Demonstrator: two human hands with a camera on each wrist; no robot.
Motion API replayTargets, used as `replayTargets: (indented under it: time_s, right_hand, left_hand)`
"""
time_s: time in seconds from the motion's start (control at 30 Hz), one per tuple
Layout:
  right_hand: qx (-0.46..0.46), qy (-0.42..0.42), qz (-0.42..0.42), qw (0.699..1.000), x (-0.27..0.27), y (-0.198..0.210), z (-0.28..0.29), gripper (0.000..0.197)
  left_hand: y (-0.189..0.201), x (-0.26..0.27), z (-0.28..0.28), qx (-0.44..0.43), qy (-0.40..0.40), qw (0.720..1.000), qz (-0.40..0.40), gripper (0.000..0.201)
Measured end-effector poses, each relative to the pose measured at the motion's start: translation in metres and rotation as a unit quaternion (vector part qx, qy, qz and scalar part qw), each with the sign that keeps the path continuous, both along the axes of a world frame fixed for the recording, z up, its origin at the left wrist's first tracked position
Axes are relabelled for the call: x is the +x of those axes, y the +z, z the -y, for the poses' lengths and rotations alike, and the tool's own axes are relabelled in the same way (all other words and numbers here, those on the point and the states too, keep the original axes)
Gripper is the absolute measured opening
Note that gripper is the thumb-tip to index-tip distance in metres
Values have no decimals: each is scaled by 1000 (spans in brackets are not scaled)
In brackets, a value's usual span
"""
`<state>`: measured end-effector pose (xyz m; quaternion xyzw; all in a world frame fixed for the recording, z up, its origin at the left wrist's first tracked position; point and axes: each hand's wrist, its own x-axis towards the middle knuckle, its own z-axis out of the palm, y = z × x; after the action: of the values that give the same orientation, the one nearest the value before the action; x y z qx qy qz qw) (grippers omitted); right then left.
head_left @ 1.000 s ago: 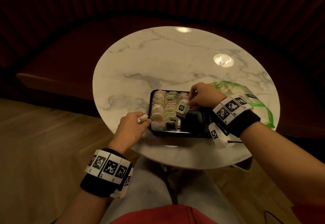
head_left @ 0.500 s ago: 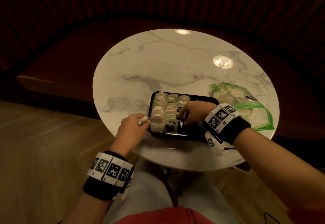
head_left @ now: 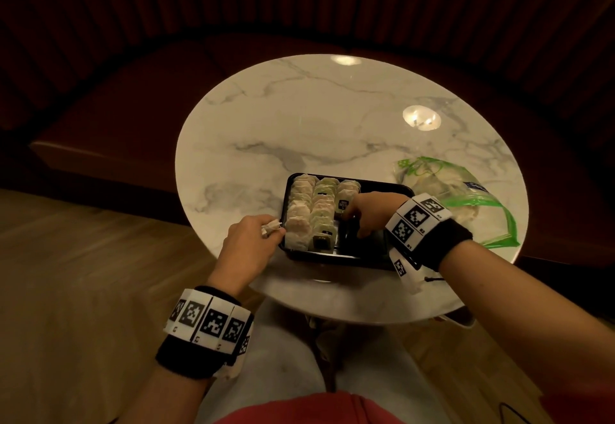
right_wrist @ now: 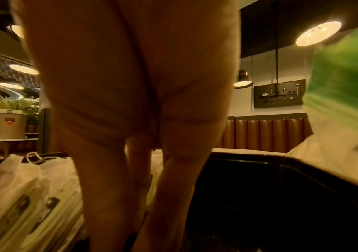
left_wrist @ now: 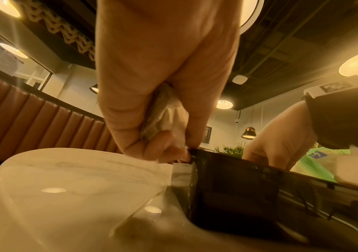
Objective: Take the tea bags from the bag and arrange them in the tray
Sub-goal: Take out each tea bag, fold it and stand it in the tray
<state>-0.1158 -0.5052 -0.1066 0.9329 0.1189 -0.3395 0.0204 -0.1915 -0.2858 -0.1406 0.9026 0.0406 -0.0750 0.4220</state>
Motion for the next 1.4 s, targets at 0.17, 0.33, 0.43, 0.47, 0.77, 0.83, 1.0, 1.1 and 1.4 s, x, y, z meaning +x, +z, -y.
replayTargets:
  time_s: [0.17,0.33,0.43,0.47,0.77,0.83,1.0,1.1,1.4]
  right_hand:
    - [43,-22,0,999,-2,7,4,45]
    - [131,-45,13,990,-13,34,9,21]
    - [235,-26,49,970,-29,59,-1,22]
    - [265,-26,50,963,-34,68,-5,22]
    - [459,-127,199,856,-46,108,-15,7]
    - [481,-155,219,835,-52,103,-16,5]
    - [458,-153,173,858,-63,79,-18,19]
    - [448,-164,140,868,-67,68,-13,22]
    - [504,-239,117,822,-70,55,-2,14]
  left_hand:
    - [5,1,-7,-21,19,999,-23,24]
    - [37,1,-9,-157,44,986,-18,47]
    - [60,-2,6,-302,41,952,-35,58]
    - [66,-2,11,-334,39,941,-45,64]
    - [111,20,36,-446,5,888,-107,81]
    - [110,17,42,-466,12,875,-132,85]
    - [92,7,53,-513,27,842,-163,78]
    - [86,4,54,-524,33,834,-172,73]
    - [75,0,49,-480,35,859,-172,36]
